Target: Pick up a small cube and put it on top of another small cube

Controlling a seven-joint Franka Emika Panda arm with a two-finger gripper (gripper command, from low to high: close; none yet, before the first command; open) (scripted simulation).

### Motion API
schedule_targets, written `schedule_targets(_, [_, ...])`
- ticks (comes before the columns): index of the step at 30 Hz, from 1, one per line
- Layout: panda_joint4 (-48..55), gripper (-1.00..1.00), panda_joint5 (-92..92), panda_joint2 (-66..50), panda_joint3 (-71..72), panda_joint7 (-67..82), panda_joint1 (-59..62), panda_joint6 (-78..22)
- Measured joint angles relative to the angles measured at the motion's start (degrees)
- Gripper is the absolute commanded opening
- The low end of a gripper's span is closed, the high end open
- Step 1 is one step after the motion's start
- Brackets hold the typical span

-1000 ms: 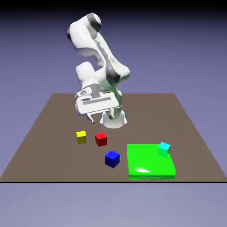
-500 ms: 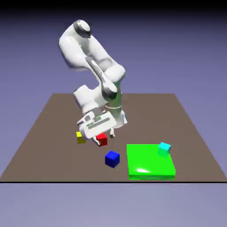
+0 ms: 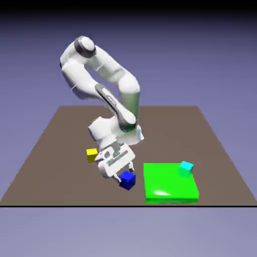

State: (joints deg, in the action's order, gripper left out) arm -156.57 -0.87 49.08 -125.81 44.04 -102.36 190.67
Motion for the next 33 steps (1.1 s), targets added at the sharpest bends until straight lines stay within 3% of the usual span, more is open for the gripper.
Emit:
schedule_targets(1, [0.09, -1.00, 0.02, 0.13, -0.24, 0.05, -0.30, 0.16])
schedule_targets(12, [-5.58, -1.00, -1.50, -7.84, 14.48, -3.05, 18.37, -9.61])
schedule_targets(24, [0.85, -1.00, -0.93, -13.83, 37.91, -22.06, -2.29, -20.69])
schedule_targets(33, [3.29, -1.00, -0.51, -12.26, 23.38, -20.57, -18.89, -13.22])
